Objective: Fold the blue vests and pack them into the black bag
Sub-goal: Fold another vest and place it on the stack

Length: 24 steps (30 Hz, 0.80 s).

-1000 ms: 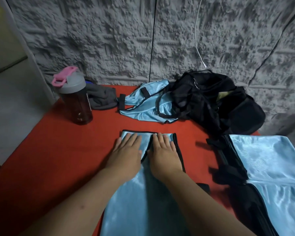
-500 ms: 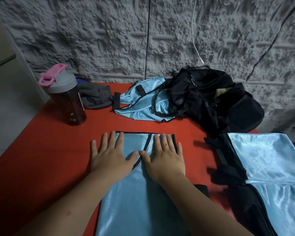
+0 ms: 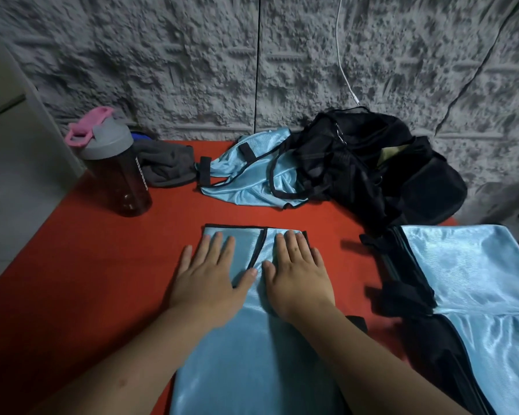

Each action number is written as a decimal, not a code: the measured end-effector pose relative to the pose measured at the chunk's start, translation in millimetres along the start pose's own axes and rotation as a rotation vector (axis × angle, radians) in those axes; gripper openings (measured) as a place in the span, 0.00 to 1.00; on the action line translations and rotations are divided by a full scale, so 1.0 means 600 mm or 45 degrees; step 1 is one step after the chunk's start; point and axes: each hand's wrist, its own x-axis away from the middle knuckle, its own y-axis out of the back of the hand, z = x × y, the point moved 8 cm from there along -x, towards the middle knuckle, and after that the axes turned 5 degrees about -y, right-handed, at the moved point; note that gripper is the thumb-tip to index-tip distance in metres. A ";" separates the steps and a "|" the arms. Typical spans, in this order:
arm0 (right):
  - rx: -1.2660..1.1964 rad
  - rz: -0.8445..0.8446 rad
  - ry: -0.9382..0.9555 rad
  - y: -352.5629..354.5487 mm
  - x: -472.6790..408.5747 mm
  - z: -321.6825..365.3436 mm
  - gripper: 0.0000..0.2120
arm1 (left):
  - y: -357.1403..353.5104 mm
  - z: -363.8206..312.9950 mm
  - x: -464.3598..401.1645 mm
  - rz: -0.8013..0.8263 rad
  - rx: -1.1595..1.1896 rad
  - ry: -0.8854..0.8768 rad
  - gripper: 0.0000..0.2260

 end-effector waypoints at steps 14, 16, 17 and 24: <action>-0.459 -0.169 -0.140 0.140 -0.013 -0.022 0.23 | 0.104 0.085 -0.004 -0.162 0.443 0.446 0.25; -0.414 -0.154 -0.205 0.140 -0.007 -0.029 0.22 | 0.114 0.091 0.014 -0.188 0.438 0.423 0.23; -0.392 -0.141 -0.230 0.134 -0.004 -0.034 0.22 | 0.114 0.094 0.023 -0.180 0.433 0.417 0.22; -0.628 -0.127 -0.453 0.092 -0.015 -0.081 0.13 | 0.083 0.114 0.020 -0.253 0.841 0.477 0.18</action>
